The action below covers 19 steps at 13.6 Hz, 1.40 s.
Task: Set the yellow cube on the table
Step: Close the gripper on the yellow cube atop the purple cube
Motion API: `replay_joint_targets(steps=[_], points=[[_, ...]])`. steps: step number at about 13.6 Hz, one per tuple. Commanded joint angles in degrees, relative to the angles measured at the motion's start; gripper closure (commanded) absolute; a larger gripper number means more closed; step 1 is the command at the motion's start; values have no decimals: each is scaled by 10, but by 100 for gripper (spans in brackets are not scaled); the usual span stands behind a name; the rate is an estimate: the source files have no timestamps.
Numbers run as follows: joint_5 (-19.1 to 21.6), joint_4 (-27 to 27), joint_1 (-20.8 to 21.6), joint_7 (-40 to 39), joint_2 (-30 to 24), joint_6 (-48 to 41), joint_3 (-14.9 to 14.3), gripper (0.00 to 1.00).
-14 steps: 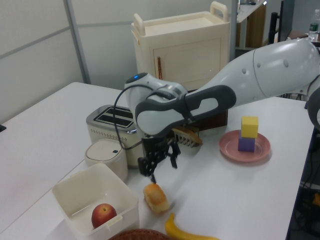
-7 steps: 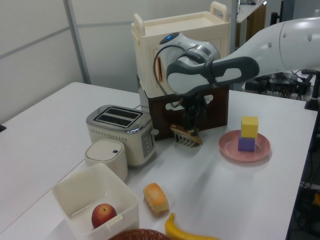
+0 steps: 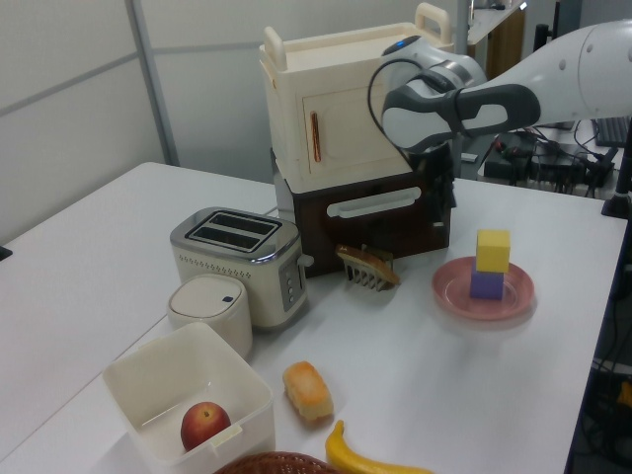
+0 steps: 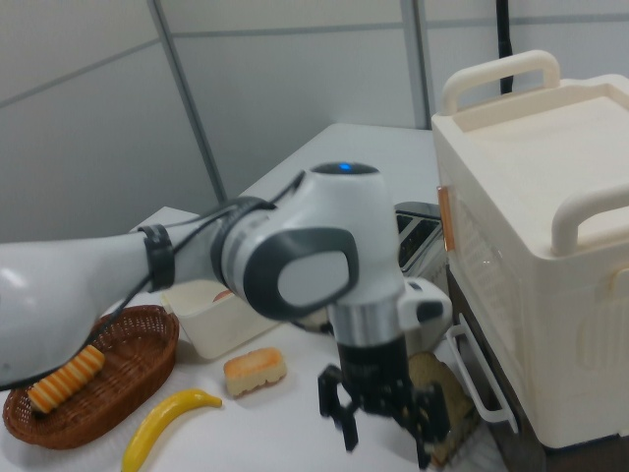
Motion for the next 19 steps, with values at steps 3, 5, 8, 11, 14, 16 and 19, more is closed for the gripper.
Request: replay_joint_targets(steps=[3, 5, 8, 11, 14, 16, 19], points=[[-7, -79, -42, -76, -20, -1, 3, 0], [-7, -85, -57, -94, -19, 1, 3, 0], [-8, -84, -75, -123, -17, 3, 3, 0], [-8, -82, -84, -135, -19, 11, 3, 0], [-8, -82, -83, -135, -19, 14, 3, 0], [-8, -83, -83, -135, -18, 18, 3, 0], [-8, -87, -80, -128, -11, 19, 4, 0]])
